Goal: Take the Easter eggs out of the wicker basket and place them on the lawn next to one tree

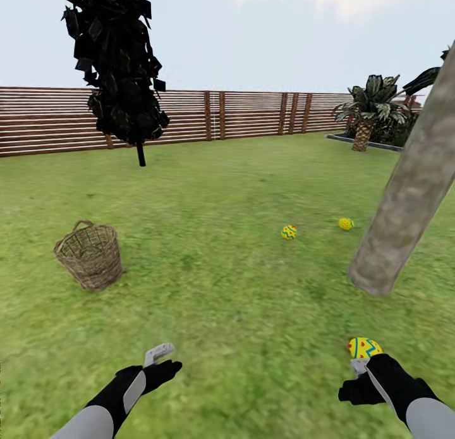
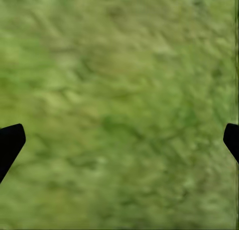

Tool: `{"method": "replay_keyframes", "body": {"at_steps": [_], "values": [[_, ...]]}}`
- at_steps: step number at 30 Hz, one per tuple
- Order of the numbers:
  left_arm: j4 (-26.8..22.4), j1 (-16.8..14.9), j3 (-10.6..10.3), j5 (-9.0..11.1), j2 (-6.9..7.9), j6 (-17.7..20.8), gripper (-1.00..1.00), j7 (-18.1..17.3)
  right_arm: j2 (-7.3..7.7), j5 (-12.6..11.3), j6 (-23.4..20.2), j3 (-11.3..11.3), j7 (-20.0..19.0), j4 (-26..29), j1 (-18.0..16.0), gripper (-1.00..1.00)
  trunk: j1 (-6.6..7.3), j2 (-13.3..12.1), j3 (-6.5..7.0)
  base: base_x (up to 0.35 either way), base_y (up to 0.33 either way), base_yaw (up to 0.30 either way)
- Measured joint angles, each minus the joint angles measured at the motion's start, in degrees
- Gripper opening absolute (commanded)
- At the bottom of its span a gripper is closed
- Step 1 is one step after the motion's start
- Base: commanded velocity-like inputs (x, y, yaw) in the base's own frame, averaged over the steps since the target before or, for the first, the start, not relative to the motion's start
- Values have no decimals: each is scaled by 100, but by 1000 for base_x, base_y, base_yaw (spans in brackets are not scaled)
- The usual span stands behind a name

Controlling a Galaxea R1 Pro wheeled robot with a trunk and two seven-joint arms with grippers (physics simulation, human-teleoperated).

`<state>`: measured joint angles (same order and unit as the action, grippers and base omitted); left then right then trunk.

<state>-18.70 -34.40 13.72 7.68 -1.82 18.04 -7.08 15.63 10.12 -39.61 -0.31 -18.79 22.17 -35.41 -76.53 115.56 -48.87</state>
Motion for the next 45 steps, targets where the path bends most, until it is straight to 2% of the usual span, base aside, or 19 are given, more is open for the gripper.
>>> {"method": "replay_keyframes", "body": {"at_steps": [7, 25, 45], "values": [[5, -1, -5, -3, 7, -21, 100, -256, -8, 0, 5, 0, 0, -6, 0, 100, 153, -281, 126, 6, 11, 0], [49, -2, -19, -32, -11, -18, 100, -261, -9, 0, 7, 3, 0, -12, 0, 100, 549, -1003, 452, 0, 0, 0], [62, 0, -23, -43, -56, -32, 100, -246, -3, 0, 7, 0, 0, -12, 1, 100, 988, -1805, 955, 0, 0, 0]]}}
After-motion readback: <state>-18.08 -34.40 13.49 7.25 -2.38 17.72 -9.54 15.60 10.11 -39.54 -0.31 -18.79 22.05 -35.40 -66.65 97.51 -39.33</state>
